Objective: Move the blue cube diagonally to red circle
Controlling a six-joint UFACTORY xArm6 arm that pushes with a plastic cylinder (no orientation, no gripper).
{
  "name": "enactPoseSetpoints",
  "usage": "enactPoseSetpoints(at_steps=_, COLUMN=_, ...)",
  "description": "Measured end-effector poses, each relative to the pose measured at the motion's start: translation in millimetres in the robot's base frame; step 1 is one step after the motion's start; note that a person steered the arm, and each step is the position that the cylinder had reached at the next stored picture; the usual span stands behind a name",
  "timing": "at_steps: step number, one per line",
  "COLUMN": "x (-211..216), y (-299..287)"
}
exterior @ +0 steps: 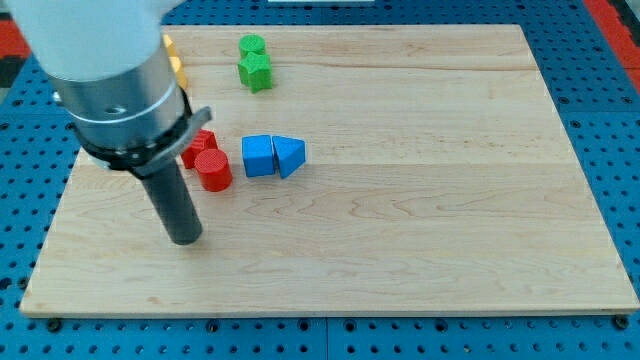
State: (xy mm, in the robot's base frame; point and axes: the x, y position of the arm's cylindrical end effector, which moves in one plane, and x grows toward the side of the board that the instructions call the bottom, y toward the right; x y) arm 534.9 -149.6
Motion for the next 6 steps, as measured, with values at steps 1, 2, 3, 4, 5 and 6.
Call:
enactPoseSetpoints(at_steps=1, x=-57.2, y=13.6)
enactPoseSetpoints(at_steps=2, x=-97.8, y=62.8)
enactPoseSetpoints(at_steps=3, x=-117.5, y=125.3)
enactPoseSetpoints(at_steps=4, x=-140.9, y=157.0)
enactPoseSetpoints(at_steps=5, x=-183.2, y=167.7)
enactPoseSetpoints(at_steps=6, x=-206.3, y=163.2)
